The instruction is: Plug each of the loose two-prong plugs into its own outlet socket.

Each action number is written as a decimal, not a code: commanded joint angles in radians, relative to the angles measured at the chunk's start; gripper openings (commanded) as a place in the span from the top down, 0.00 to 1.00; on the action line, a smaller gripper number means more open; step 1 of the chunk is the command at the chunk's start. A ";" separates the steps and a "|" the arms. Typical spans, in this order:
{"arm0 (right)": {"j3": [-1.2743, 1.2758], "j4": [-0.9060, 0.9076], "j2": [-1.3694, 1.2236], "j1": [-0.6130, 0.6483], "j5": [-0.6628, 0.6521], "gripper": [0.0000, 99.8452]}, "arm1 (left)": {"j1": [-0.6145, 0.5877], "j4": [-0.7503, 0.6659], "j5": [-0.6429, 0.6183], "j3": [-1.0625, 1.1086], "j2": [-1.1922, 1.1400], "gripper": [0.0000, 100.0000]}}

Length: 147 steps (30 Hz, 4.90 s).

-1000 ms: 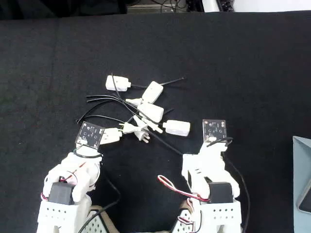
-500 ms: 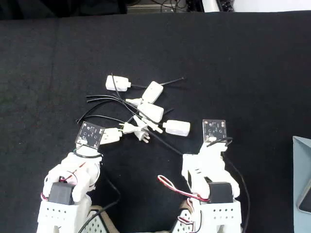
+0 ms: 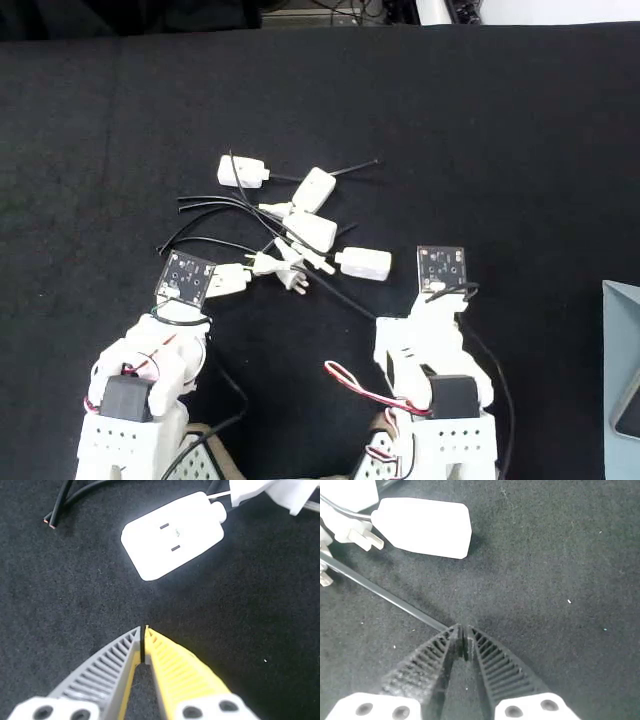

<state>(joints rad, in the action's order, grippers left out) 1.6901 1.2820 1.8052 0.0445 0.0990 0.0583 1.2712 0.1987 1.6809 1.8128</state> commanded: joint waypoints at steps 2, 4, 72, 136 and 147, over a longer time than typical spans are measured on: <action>-0.007 0.005 0.054 -0.015 0.003 0.99 | -0.001 0.003 0.008 0.018 0.006 0.97; -0.007 0.005 0.054 -0.015 0.003 0.99 | -0.001 0.003 0.008 0.018 0.006 0.97; -0.946 -0.176 -1.109 0.485 0.031 0.98 | -0.406 -0.091 0.014 0.005 0.008 0.97; -1.610 0.043 -2.089 0.605 -0.018 0.99 | -0.407 -0.089 0.014 0.007 0.008 0.97; -1.621 0.264 -2.089 0.598 -0.021 0.99 | -0.407 -0.089 0.014 0.008 0.008 0.97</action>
<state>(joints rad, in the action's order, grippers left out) 0.0637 1.5075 -0.2862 0.6383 0.0836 -0.3406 1.1991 0.2079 1.6778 1.8128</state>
